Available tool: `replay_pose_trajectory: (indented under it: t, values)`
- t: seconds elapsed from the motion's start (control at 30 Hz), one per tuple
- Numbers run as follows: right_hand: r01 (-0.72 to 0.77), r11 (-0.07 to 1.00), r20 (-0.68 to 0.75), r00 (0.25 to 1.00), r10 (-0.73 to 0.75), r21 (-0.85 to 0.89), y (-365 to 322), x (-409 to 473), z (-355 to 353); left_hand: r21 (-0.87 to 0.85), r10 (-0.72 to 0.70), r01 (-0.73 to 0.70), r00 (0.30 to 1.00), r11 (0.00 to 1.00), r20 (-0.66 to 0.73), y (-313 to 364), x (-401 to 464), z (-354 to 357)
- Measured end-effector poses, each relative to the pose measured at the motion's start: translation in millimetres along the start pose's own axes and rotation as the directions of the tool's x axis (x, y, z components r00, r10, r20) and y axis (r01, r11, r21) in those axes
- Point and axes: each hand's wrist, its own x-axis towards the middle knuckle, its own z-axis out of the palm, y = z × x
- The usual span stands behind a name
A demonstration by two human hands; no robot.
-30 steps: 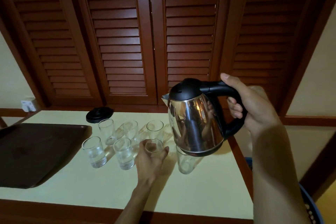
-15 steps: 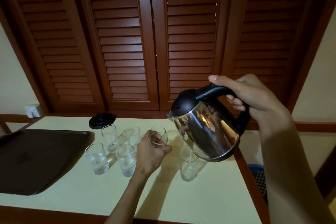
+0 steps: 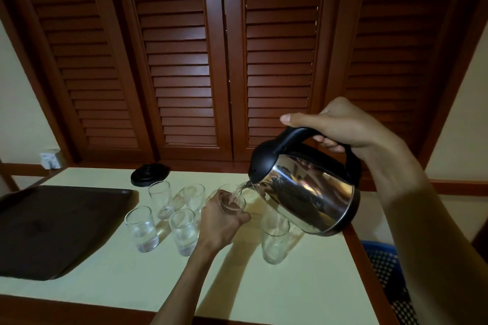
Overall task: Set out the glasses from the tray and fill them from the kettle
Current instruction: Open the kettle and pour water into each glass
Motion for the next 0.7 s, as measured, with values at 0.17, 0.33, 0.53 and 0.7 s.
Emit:
replay_pose_trajectory:
  t: [0.17, 0.33, 0.53, 0.7]
  values:
    - [-0.002, 1.0, -0.012, 1.0, 0.002, -0.027, -1.2, -0.5, -2.5, -0.036, -0.024, 0.024, 1.0, 0.999, -0.006, -10.7, 1.6, 0.5]
    - [-0.007, 0.999, -0.001, 1.0, 0.007, -0.035, 0.0, 0.9, -4.1, -0.063, -0.037, 0.039, 0.999, 0.997, 0.031, -17.7, 2.1, 4.4]
    - [-0.002, 0.999, -0.019, 1.0, 0.001, -0.052, -1.9, 1.0, -8.0, -0.113, -0.065, 0.069, 0.997, 0.991, 0.039, -27.6, 1.3, 8.5]
    - [-0.008, 0.998, -0.036, 0.999, 0.006, -0.06, -3.1, 1.6, -10.8, -0.129, -0.065, 0.071, 0.997, 0.989, 0.052, -30.6, 2.2, 10.8]
